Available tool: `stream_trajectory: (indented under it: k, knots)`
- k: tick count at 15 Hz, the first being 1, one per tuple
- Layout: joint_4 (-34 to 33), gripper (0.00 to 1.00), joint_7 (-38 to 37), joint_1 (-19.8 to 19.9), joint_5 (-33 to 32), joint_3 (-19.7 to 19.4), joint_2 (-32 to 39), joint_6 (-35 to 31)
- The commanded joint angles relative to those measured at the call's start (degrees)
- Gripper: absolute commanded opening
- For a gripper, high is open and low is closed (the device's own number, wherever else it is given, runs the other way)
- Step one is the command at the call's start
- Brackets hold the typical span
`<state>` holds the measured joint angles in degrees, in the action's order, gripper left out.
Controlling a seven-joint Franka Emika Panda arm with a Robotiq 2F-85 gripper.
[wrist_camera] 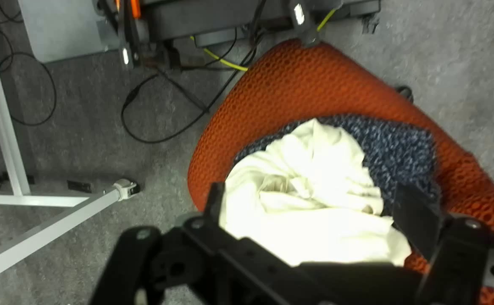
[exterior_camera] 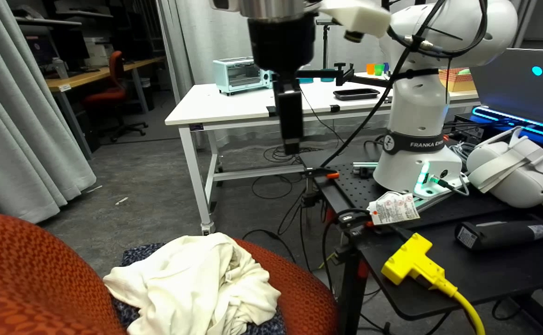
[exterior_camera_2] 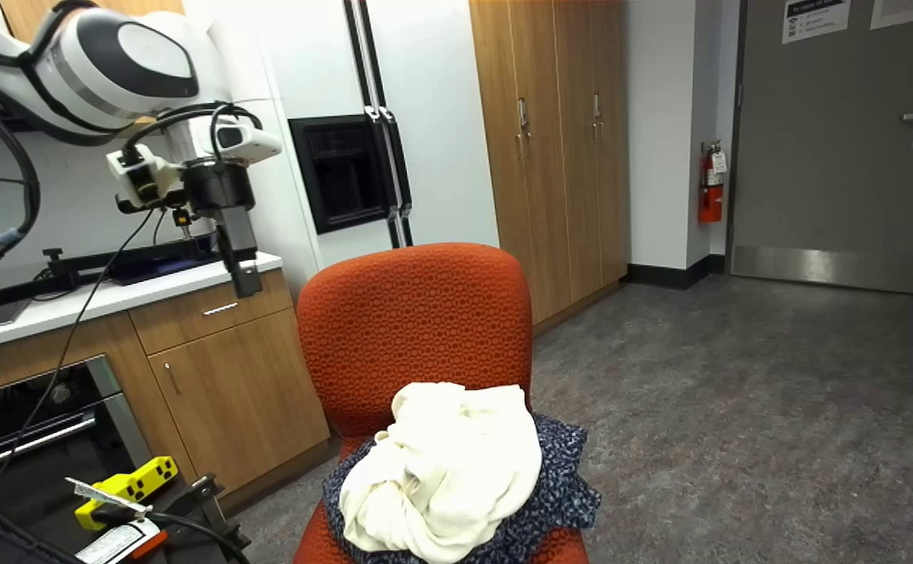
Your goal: Hang the white blanket on the backrest of the orange chair
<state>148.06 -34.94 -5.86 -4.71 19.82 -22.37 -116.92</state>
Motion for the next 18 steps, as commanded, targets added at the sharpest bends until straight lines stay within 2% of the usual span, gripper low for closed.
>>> stream_trajectory:
  k: [1, 4, 5, 7, 12, 15, 18]
  knots:
    - [-4.7, 1.0, 2.5, 5.3, -7.3, -5.1, 9.0, -7.3]
    - [-8.3, 1.0, 3.1, 6.4, -7.7, -8.7, 13.3, -9.1]
    - [-4.9, 1.0, 2.3, 5.3, -7.3, -8.7, 9.9, -8.7]
    - [-7.1, 1.0, 2.7, 5.4, -7.2, -9.9, 12.5, -8.8]
    - [-7.9, 1.0, 2.7, 5.2, -7.2, -9.9, 13.3, -8.8]
    - [-9.4, 1.0, 10.3, 5.0, -7.5, -11.0, 18.0, -11.3]
    - [-10.5, 1.0, 18.3, 5.4, -8.6, -12.6, 24.4, -19.6]
